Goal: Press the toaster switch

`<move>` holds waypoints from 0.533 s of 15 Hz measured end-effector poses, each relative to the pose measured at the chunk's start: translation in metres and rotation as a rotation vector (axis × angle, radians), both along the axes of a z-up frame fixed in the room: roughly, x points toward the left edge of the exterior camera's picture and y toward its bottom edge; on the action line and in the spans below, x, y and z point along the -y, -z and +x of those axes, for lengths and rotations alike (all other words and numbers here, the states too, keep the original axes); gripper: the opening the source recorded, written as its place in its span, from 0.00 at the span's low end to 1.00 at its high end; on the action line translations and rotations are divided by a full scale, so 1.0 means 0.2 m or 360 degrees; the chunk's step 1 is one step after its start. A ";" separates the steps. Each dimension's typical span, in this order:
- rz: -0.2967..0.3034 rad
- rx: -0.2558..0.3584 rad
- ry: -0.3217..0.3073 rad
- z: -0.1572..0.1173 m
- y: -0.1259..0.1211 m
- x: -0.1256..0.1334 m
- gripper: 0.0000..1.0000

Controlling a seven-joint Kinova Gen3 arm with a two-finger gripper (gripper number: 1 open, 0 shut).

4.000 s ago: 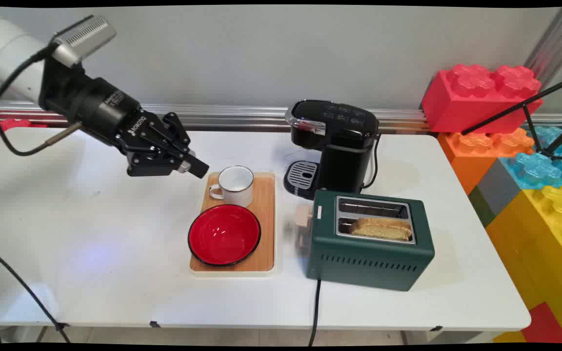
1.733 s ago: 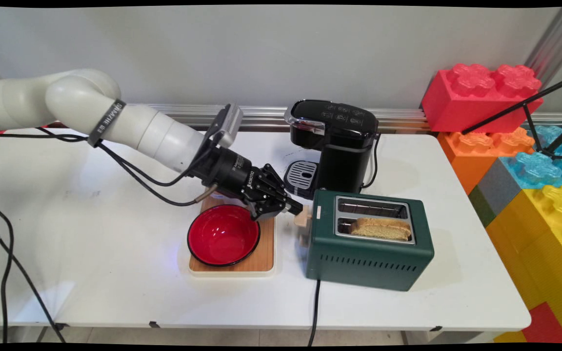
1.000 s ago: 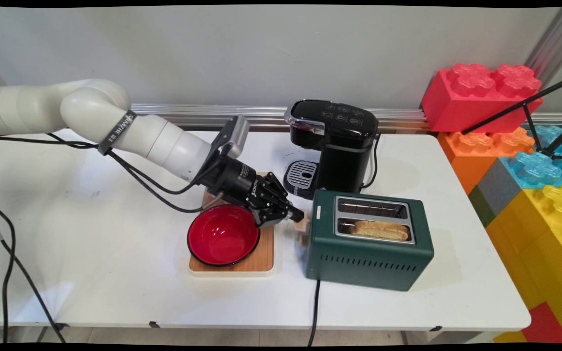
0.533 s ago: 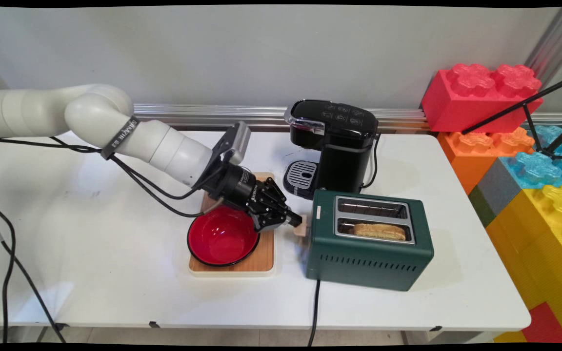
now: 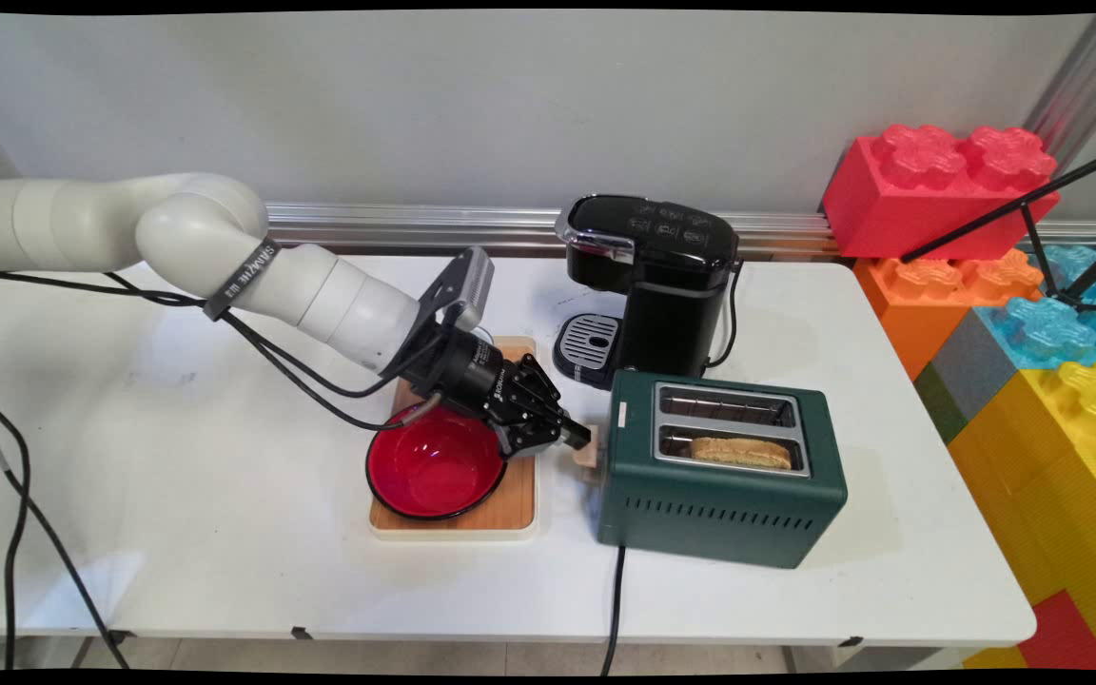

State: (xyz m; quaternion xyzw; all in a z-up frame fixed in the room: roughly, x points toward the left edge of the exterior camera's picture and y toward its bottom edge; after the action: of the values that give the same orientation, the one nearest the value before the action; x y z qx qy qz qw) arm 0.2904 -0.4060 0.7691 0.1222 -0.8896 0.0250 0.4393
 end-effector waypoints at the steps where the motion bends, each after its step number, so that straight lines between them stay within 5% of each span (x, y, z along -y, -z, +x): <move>1: 0.0000 0.0000 -0.0003 0.00 0.00 0.00 0.00; 8: 0.0002 0.0009 -0.0014 -0.01 0.02 0.00 0.00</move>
State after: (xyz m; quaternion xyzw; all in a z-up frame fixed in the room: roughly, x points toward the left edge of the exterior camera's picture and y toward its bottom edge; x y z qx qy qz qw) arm 0.2890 -0.4068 0.7655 0.1265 -0.8903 0.0267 0.4365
